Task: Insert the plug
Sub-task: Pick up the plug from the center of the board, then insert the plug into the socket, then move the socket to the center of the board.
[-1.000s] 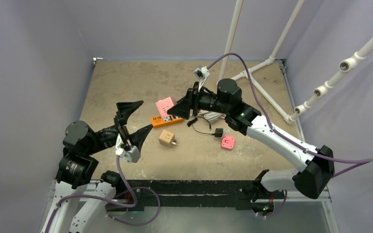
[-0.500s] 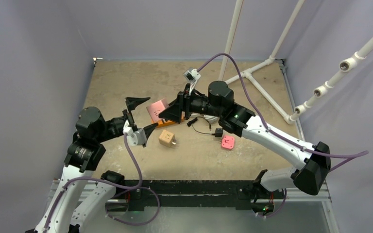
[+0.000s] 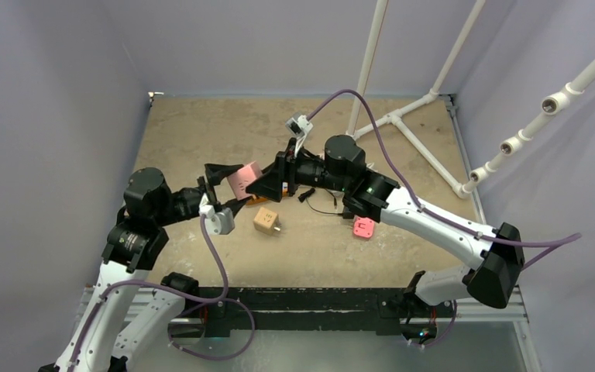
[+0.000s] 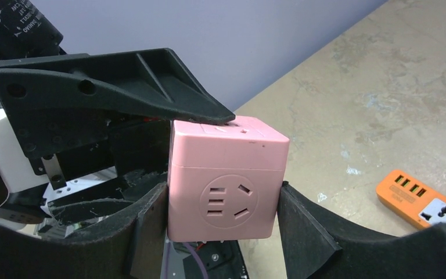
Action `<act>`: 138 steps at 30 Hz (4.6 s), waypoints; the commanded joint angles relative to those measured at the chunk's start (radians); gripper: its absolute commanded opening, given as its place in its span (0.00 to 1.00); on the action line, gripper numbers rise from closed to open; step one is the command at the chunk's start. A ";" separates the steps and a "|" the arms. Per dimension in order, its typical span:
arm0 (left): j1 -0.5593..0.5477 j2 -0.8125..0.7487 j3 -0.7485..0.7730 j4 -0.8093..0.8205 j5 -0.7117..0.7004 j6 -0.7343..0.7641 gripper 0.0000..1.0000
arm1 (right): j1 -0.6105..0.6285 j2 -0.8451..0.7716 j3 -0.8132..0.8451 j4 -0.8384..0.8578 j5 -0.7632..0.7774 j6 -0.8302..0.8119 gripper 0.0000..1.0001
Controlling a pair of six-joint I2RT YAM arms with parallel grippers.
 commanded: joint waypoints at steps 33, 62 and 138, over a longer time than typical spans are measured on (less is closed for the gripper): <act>-0.003 -0.013 0.058 -0.612 0.090 1.180 0.00 | 0.052 0.187 0.362 -0.535 -0.190 -0.340 0.99; -0.003 0.246 -0.038 -0.161 -0.344 -0.007 0.99 | 0.026 0.058 0.172 -0.544 0.530 -0.132 0.00; 0.107 0.902 -0.087 0.138 -0.274 -0.020 0.33 | -0.062 0.581 0.383 -0.447 0.832 0.083 0.00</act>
